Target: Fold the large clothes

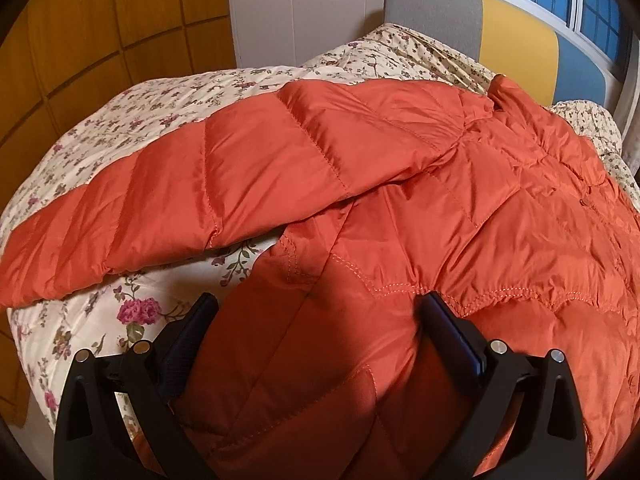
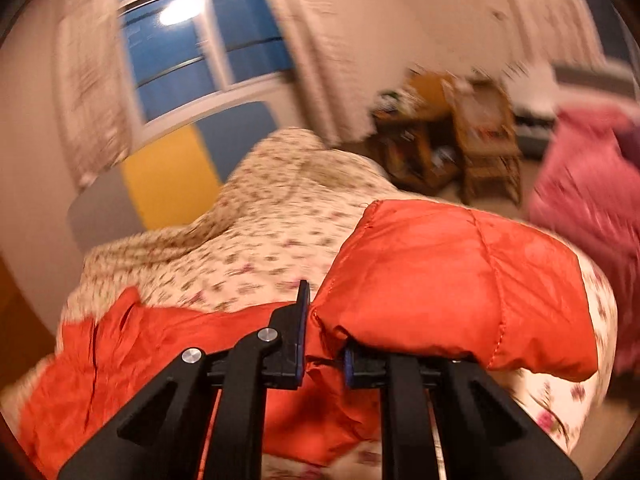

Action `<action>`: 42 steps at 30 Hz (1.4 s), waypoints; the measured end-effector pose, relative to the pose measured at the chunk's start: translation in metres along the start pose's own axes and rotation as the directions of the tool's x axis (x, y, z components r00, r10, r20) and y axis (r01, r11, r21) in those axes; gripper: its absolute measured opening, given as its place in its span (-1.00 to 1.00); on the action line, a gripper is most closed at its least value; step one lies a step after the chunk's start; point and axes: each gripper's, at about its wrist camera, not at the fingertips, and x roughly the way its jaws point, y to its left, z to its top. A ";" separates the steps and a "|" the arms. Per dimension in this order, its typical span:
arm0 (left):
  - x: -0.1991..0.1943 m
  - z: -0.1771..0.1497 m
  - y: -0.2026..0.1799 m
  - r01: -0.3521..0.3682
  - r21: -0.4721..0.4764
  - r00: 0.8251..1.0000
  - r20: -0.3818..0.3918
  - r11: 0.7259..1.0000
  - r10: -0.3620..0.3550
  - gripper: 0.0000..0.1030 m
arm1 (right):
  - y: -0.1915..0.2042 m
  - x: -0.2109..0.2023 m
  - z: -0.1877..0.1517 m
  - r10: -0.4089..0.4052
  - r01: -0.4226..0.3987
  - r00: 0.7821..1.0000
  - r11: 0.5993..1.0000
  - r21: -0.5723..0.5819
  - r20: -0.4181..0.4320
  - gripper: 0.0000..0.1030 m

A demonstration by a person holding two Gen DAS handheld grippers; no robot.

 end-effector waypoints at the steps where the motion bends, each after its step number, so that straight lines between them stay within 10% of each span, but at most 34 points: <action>1: 0.000 0.000 0.000 -0.001 0.001 1.000 0.000 1.000 0.001 0.94 | 0.016 0.002 -0.002 0.021 -0.021 1.000 0.998 -0.051 0.004 -0.77; 8: 0.000 0.000 0.000 -0.002 0.001 1.000 0.002 1.000 0.002 0.94 | 0.135 0.019 -0.033 0.179 -0.170 0.984 0.885 -0.433 -0.020 -0.78; 14: 0.000 0.000 0.000 0.000 -0.001 1.000 0.002 1.000 0.000 0.94 | 0.224 0.035 -0.113 0.232 -0.194 0.970 0.570 -0.798 -0.070 -0.78; 22: 0.000 0.000 -0.001 0.000 -0.002 1.000 0.004 1.000 0.000 0.94 | 0.248 0.047 -0.190 0.286 -0.189 0.951 0.245 -0.951 -0.115 -0.80; 36: -0.005 0.002 -0.001 0.032 -0.001 0.999 -0.009 1.000 -0.032 0.94 | 0.262 0.069 -0.233 0.319 0.058 0.945 0.054 -0.997 0.072 -0.77; 42: -0.008 0.006 0.008 0.081 -0.058 0.995 -0.048 0.995 -0.084 0.94 | 0.272 0.080 -0.237 0.298 0.029 0.955 -0.116 -0.993 -0.007 -0.78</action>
